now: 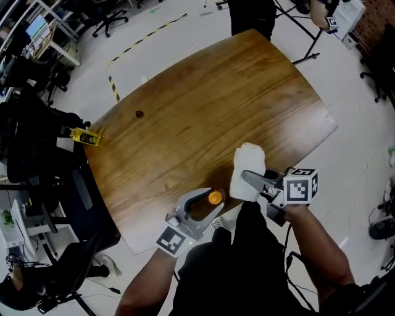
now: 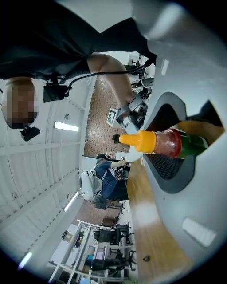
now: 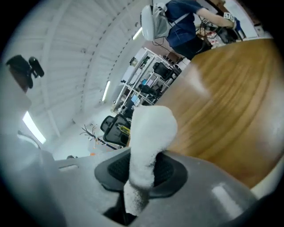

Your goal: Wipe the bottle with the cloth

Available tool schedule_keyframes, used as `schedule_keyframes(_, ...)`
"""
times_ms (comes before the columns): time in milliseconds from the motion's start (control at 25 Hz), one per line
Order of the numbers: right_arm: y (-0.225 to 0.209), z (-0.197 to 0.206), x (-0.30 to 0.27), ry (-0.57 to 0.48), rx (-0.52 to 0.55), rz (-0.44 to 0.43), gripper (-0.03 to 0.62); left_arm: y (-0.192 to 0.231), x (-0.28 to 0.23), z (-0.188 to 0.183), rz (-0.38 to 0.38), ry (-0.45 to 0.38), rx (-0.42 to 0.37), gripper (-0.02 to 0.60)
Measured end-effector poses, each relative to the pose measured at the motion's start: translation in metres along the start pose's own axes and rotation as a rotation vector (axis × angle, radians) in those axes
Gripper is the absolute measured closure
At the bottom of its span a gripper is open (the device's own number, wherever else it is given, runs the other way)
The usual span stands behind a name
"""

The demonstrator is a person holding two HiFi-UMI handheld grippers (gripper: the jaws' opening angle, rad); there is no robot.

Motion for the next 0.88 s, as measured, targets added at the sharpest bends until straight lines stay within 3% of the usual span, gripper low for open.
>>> schedule_keyframes(120, 0.016, -0.037, -0.032, 0.029, 0.013, -0.042, 0.52, 0.0, 0.002, 0.002, 0.019, 0.043, -0.028, 0.417)
schedule_keyframes(200, 0.028, -0.045, -0.064, 0.114, 0.015, -0.084, 0.52, 0.0, 0.001, 0.002, 0.016, 0.049, -0.016, 0.419)
schedule_keyframes(440, 0.057, 0.012, -0.137, 0.657, 0.003, -0.249, 0.52, 0.0, 0.0, -0.002, 0.012, 0.007, -0.021, 0.42)
schedule_keyframes(640, 0.054, 0.045, -0.146, 0.957, 0.162, -0.26, 0.52, 0.002, 0.0, -0.002, 0.009, -0.014, -0.034, 0.422)
schedule_keyframes(880, 0.033, 0.068, -0.155, 1.113, 0.42, -0.202, 0.52, 0.002, 0.0, 0.001, -0.011, -0.033, -0.022, 0.419)
Point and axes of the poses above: the fingertips, and each gripper's own axes: x backward along the fingers, y to its left, z out of its underside, the point moved 2 cm from there along x, backward along the fingers, and after that the axes turned 14 degrees about -x, right-handed, at the moved point
